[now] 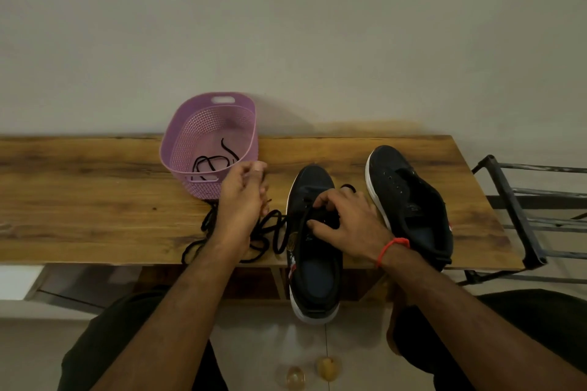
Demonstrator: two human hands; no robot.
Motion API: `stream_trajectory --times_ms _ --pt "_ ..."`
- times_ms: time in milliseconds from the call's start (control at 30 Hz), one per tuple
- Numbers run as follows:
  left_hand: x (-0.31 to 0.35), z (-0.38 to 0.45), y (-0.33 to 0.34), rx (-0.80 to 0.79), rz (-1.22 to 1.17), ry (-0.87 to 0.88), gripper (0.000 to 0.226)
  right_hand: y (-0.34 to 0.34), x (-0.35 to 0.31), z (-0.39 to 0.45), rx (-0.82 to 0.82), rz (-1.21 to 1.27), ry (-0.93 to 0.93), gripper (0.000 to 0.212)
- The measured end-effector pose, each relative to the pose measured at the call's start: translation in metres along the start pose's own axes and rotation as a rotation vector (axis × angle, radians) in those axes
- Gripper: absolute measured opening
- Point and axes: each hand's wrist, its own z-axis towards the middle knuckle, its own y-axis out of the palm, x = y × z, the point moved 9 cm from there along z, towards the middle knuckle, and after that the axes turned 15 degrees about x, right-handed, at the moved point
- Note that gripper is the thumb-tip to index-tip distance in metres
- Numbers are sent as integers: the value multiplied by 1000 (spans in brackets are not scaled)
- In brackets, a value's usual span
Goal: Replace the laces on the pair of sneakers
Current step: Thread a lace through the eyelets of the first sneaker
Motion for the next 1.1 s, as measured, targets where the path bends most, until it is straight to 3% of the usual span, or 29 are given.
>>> stream_trajectory --times_ms 67,100,167,200,233,300,367,400,467,533,600,700,833,900,1000,1100 --pt "7 -12 19 -190 508 341 20 2 1 -2 -15 -12 -5 44" --pt "1 -19 28 -306 684 426 19 2 1 -2 -13 -13 -1 46" --pt "-19 -27 36 -485 898 412 17 1 4 -3 -1 -2 16 47" --pt "-21 -26 35 -496 942 399 15 1 6 -3 1 3 24 48" --pt "-16 -22 31 -439 937 412 13 1 8 -4 -2 6 29 48" --pt "13 -8 10 -125 761 473 10 2 10 -5 -11 11 34 49" --pt "36 3 -25 212 341 388 11 4 12 -5 -14 17 38 51" --pt "33 7 -34 266 142 268 16 4 12 -4 -11 22 40 52" --pt "16 8 -26 158 -188 -26 23 5 12 -4 0 31 41 54" --pt "2 -5 -4 -30 -361 -272 25 6 12 -4 3 33 41 55" --pt "-4 -14 8 -137 -122 -232 26 6 12 -4 8 32 48 57" --pt "-9 -15 16 -235 531 101 34 4 15 -4 24 18 67 58" --pt "-22 -24 24 -345 930 273 27 4 13 -6 45 44 68 55" --pt "-18 -21 22 -290 921 299 21 4 12 -6 52 46 61 56" --pt "6 -5 2 12 642 307 30 4 13 -6 38 53 63 57" --pt "2 2 -22 199 228 13 30 3 14 -5 40 61 69 57"
